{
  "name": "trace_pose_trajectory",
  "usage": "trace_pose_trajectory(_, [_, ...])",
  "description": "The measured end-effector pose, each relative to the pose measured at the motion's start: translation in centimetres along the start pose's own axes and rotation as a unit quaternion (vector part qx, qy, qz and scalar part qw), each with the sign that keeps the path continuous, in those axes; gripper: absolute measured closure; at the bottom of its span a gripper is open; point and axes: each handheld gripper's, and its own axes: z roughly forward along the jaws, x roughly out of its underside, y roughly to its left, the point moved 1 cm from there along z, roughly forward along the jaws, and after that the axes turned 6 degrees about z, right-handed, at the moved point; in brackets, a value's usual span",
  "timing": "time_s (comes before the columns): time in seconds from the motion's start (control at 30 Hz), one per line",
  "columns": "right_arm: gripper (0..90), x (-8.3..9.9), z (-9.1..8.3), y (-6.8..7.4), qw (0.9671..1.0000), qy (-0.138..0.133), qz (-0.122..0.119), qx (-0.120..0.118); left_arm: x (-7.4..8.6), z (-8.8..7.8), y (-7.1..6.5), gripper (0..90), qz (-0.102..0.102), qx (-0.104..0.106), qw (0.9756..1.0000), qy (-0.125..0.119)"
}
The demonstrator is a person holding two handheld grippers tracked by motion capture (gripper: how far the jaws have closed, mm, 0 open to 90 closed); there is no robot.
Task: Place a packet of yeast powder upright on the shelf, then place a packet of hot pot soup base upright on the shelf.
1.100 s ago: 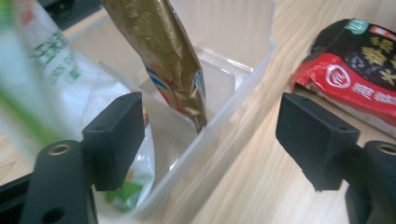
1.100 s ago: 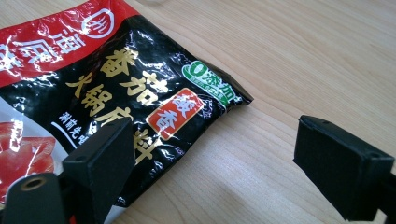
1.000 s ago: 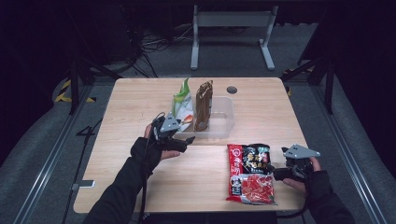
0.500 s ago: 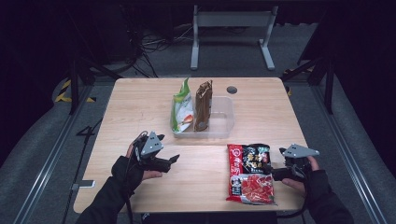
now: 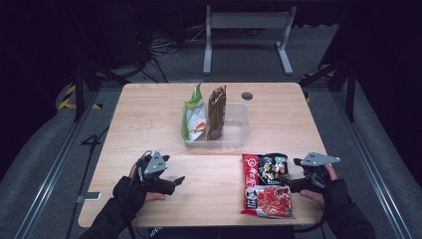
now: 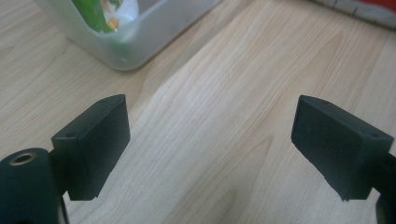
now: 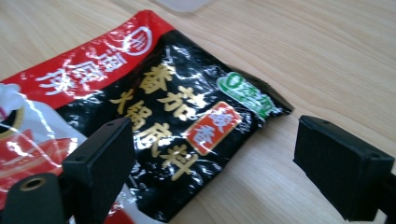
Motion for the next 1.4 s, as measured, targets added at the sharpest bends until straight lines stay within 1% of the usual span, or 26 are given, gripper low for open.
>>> trace_pose_trajectory(0.1, [11.8,-0.1,0.3,0.1,0.9999,0.006,-0.002,-0.012,0.1,0.2,-0.3,11.7,0.002,0.008,1.0,0.0])
trace_pose_trajectory(0.17, [11.3,0.0,0.4,0.2,0.9998,0.011,-0.001,-0.014,0.2,0.2,-0.3,11.6,-0.008,0.015,0.9998,-0.004])
trace_pose_trajectory(0.2, [11.2,0.0,0.4,0.2,0.9997,0.011,-0.002,-0.019,0.2,0.2,-0.3,11.6,-0.01,0.018,0.9998,-0.003])
trace_pose_trajectory(0.27, [10.9,0.0,0.5,0.3,0.9997,0.015,-0.004,-0.019,0.2,0.3,-0.4,11.6,-0.01,0.016,0.9998,-0.001])
trace_pose_trajectory(0.33, [10.9,0.0,0.6,0.3,0.9997,0.017,-0.003,-0.02,0.2,0.3,-0.4,11.6,-0.016,0.022,0.9996,-0.004])
trace_pose_trajectory(0.37, [10.9,0.1,0.6,0.3,0.9996,0.02,-0.003,-0.019,0.2,0.4,-0.4,11.7,-0.015,0.027,0.9995,-0.002])
trace_pose_trajectory(0.4, [10.9,0.1,0.7,0.2,0.9995,0.022,-0.002,-0.021,0.2,0.5,-0.5,14.7,-0.012,0.034,0.9994,0.001])
trace_pose_trajectory(0.43, [10.9,0.1,0.7,0.2,0.9995,0.022,-0.002,-0.021,0.2,0.5,-0.5,16.1,-0.012,0.034,0.9994,0.001])
trace_pose_trajectory(0.5, [11.1,0.1,1.0,0.2,0.9995,0.027,-0.001,-0.017,0.1,0.7,-0.8,16.1,-0.006,0.038,0.9992,0.003])
trace_pose_trajectory(0.53, [11.3,0.1,1.1,0.2,0.9993,0.029,0.0,-0.023,-0.1,0.9,-1.1,15.9,-0.006,0.044,0.999,0.003])
trace_pose_trajectory(0.6, [11.2,0.2,1.2,0.2,0.9992,0.032,0.0,-0.023,-0.3,1.1,-1.2,15.5,-0.005,0.046,0.9989,0.004])
trace_pose_trajectory(0.67, [11.2,0.2,1.4,0.3,0.9989,0.038,0.001,-0.027,-0.8,1.5,-1.6,15.0,-0.008,0.064,0.9979,0.001])
trace_pose_trajectory(0.73, [10.7,0.4,1.7,0.2,0.9985,0.044,0.005,-0.032,-1.4,2.2,-2.0,14.4,-0.012,0.083,0.9965,0.001])
trace_pose_trajectory(0.77, [10.6,0.4,1.8,0.1,0.9983,0.045,0.011,-0.036,-1.7,2.6,-2.4,14.2,-0.019,0.098,0.995,0.002])
trace_pose_trajectory(0.8, [9.8,0.5,1.9,0.0,0.9979,0.05,0.017,-0.039,-2.1,2.9,-2.8,14.2,-0.021,0.11,0.9937,0.0])
trace_pose_trajectory(0.83, [9.8,0.5,1.9,0.0,0.9979,0.05,0.017,-0.039,-2.1,2.9,-2.8,14.0,-0.021,0.11,0.9937,0.0])
trace_pose_trajectory(0.87, [9.2,0.6,2.1,-0.1,0.9977,0.053,0.018,-0.038,-2.5,3.3,-3.3,14.0,-0.021,0.12,0.9926,0.002])
trace_pose_trajectory(0.97, [9.5,0.5,2.2,-0.5,0.9974,0.054,0.028,-0.04,-3.7,4.4,-5.2,12.8,-0.008,0.147,0.9891,0.006])
trace_pose_trajectory(1.07, [9.9,0.1,2.3,-1.0,0.9972,0.049,0.042,-0.036,-4.8,5.5,-6.9,12.2,0.002,0.177,0.9842,0.011])
trace_pose_trajectory(1.1, [9.9,-0.1,2.4,-1.2,0.9971,0.046,0.047,-0.037,-5.3,6.0,-7.6,12.0,0.009,0.184,0.9828,0.013])
trace_pose_trajectory(1.17, [9.9,-0.6,2.7,-1.5,0.997,0.045,0.054,-0.034,-6.1,6.7,-8.6,11.4,0.008,0.204,0.9789,0.013])
trace_pose_trajectory(1.2, [10.2,-0.8,2.9,-1.7,0.9967,0.045,0.057,-0.035,-6.6,7.0,-9.0,11.3,0.008,0.206,0.9785,0.013])
trace_pose_trajectory(1.27, [9.1,-1.0,3.3,-1.7,0.9958,0.052,0.065,-0.039,-7.4,7.7,-9.3,11.3,-0.011,0.221,0.9752,0.003])
trace_pose_trajectory(1.3, [9.4,-0.9,3.4,-1.6,0.9957,0.056,0.062,-0.04,-7.8,8.1,-9.4,11.3,-0.015,0.221,0.9752,0.003])
trace_pose_trajectory(1.33, [9.5,-0.9,3.5,-1.5,0.9949,0.06,0.066,-0.048,-8.2,8.6,-9.5,11.3,-0.016,0.218,0.9758,0.003])
trace_pose_trajectory(1.4, [8.9,-0.6,3.6,-1.3,0.9941,0.07,0.067,-0.05,-8.9,9.4,-9.4,11.1,-0.025,0.221,0.975,0.003])
